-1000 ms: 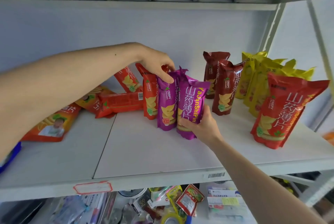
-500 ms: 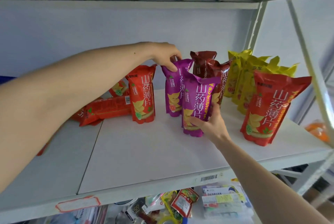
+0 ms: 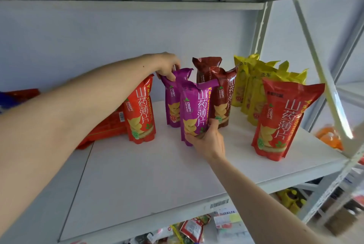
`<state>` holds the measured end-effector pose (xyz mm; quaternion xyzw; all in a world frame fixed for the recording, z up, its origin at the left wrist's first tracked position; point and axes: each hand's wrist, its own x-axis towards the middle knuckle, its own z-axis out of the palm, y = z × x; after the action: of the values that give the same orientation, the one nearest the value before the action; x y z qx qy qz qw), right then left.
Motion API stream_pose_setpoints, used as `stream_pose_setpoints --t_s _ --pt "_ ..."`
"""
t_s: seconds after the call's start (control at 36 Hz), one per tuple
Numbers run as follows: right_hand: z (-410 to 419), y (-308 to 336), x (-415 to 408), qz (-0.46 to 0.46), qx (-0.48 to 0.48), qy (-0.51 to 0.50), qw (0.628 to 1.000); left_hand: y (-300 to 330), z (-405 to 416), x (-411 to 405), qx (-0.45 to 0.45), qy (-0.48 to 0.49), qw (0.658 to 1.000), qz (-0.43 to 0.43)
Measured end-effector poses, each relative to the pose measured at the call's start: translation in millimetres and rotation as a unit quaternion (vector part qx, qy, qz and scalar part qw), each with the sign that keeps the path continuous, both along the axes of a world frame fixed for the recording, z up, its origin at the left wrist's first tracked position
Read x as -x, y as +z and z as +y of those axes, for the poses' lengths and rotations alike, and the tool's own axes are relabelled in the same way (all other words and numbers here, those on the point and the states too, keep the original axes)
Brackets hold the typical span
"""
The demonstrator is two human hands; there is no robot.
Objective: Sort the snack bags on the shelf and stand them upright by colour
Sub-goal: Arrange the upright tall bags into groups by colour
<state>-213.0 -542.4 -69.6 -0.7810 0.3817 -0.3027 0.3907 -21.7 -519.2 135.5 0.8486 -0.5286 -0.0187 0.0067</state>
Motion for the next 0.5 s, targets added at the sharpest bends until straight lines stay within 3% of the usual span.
stream_pose_setpoints --t_s 0.5 --pt "1.0 -8.0 -10.0 0.092 0.047 -0.022 0.994 7.9 3.8 -5.1 -0.026 -0.022 0.999 0.030"
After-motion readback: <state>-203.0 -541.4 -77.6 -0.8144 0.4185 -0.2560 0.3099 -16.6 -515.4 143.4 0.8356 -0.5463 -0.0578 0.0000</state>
